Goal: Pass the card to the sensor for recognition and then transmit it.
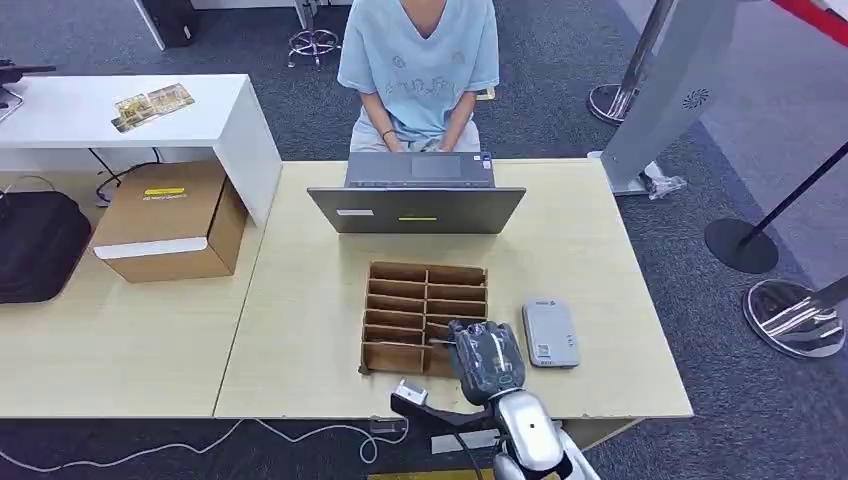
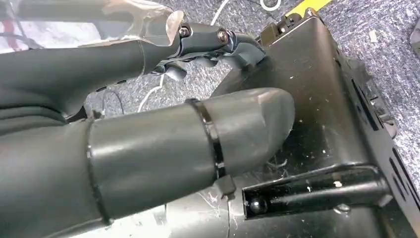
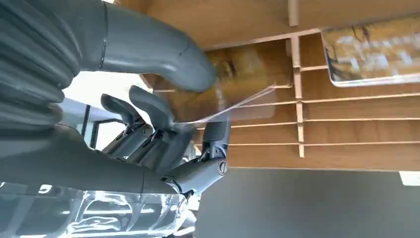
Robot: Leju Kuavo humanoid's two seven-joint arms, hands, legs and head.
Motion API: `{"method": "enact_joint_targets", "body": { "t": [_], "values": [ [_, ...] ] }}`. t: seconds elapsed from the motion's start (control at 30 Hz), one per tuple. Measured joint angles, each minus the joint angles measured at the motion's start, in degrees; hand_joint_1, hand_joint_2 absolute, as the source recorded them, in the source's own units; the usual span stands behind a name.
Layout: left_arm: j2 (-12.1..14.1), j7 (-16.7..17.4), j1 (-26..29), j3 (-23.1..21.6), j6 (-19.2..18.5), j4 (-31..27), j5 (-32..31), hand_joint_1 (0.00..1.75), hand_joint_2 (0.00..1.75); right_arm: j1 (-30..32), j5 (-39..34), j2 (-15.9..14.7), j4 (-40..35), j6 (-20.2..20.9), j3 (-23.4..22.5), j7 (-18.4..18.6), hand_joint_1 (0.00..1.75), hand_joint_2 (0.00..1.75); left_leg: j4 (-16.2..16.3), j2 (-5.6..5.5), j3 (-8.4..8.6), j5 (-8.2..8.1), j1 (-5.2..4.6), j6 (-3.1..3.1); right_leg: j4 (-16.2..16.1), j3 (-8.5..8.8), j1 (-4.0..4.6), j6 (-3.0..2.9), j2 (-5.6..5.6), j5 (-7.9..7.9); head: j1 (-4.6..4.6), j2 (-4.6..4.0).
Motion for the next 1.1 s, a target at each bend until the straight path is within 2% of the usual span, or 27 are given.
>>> {"method": "enact_joint_targets", "body": {
  "t": [0.3,0.37,0.47,0.57,0.9,1.1],
  "values": [
    [-0.02,0.13,0.03,0.33,0.05,0.0,0.33,0.0,0.0,0.02,-1.88,0.37,-1.01,-3.72,0.0,-2.01,1.75,1.75,0.0,0.0,0.0,0.0,0.0,0.0,0.0,0.0,0.0,0.0,0.0,0.0,0.0,0.0],
    [-0.02,0.13,0.03,0.59,0.05,0.0,0.33,0.0,0.0,0.03,-2.1,0.42,-1.55,-4.48,-0.02,-2.38,1.64,1.75,0.0,0.0,0.0,0.0,0.0,0.0,0.0,0.0,0.0,0.0,0.0,0.0,0.0,0.0],
    [-0.02,0.13,0.03,1.03,0.09,0.0,0.51,0.0,0.0,0.08,-2.27,0.42,-2.47,-5.29,-0.11,-2.71,1.64,1.75,0.0,0.0,0.0,0.0,0.0,0.0,0.0,0.0,0.0,0.0,0.0,0.0,0.0,0.0],
    [-0.02,0.13,0.03,1.31,0.09,0.0,0.68,0.0,0.0,0.11,-2.3,0.42,-3.54,-5.64,-0.37,-2.86,1.55,1.75,0.0,0.0,0.0,0.0,0.0,0.0,0.0,0.0,0.0,0.0,0.0,0.0,0.0,0.0],
    [-0.05,0.13,0.03,2.03,0.18,0.0,0.86,0.0,0.0,0.47,-4.72,0.42,-6.54,-7.02,-0.92,-4.18,1.69,1.75,0.0,0.0,0.0,0.0,0.0,0.0,0.0,-0.01,0.0,0.0,0.0,0.0,0.0,0.0],
    [-0.05,0.11,0.03,2.78,0.15,0.0,1.31,0.0,0.0,0.49,-8.1,0.39,-10.53,-9.73,-1.99,-6.57,1.69,1.75,0.01,0.01,0.0,0.0,0.0,0.0,0.0,-0.01,0.0,0.0,0.01,0.01,0.0,0.0]
  ]
}}
